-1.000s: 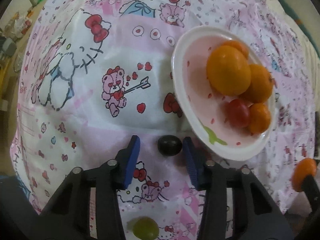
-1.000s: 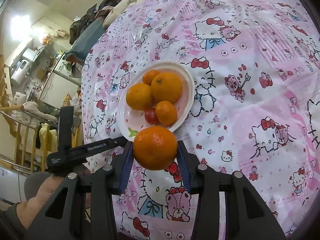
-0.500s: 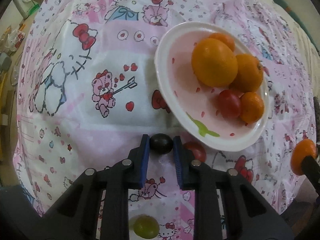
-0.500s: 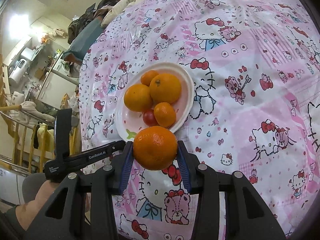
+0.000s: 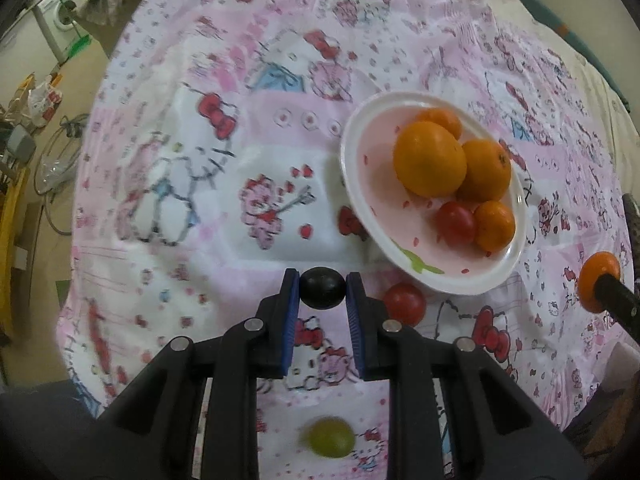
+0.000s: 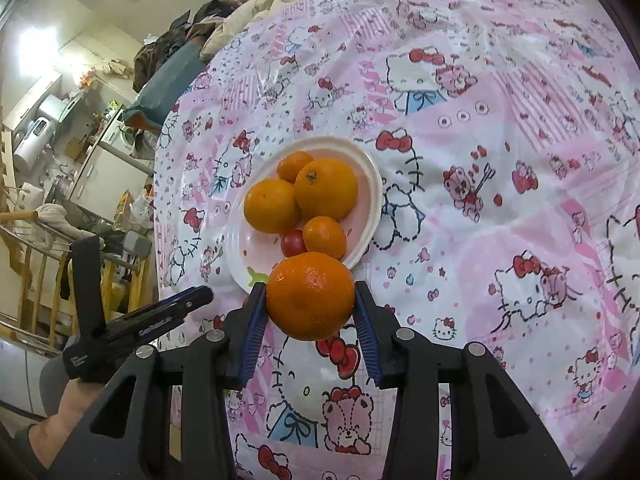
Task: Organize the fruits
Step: 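Carry the plum over the plate with the left tool while the right tool carries its orange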
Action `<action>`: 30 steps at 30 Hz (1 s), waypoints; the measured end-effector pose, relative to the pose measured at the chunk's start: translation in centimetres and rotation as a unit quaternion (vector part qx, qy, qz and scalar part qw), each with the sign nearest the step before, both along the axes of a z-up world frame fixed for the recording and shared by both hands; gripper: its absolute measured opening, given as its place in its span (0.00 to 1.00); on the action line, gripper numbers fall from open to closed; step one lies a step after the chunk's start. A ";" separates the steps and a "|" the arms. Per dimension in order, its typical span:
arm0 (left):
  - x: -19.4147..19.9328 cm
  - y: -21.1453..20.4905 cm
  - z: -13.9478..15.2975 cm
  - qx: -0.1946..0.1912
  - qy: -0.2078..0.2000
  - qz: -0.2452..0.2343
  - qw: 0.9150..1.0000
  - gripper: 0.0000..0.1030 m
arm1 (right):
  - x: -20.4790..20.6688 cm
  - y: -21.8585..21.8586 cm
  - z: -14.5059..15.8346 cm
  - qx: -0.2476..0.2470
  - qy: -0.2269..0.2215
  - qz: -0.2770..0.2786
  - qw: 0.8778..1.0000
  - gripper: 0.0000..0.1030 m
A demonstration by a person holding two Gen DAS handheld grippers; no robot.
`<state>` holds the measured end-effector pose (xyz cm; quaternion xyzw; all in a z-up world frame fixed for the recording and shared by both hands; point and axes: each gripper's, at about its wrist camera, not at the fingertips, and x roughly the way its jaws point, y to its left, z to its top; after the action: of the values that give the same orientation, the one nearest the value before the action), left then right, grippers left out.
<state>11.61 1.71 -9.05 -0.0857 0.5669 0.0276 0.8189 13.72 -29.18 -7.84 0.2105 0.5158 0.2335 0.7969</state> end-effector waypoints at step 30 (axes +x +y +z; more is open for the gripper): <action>3.9 -4.9 8.5 0.000 -0.123 -0.102 0.987 0.19 | 4.8 -1.5 4.7 0.031 -0.094 -0.008 0.995 0.43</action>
<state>15.56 -3.19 -0.58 -0.0300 0.4676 -0.0663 0.8809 18.54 -30.67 -3.14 0.2163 0.4293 0.2613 0.8370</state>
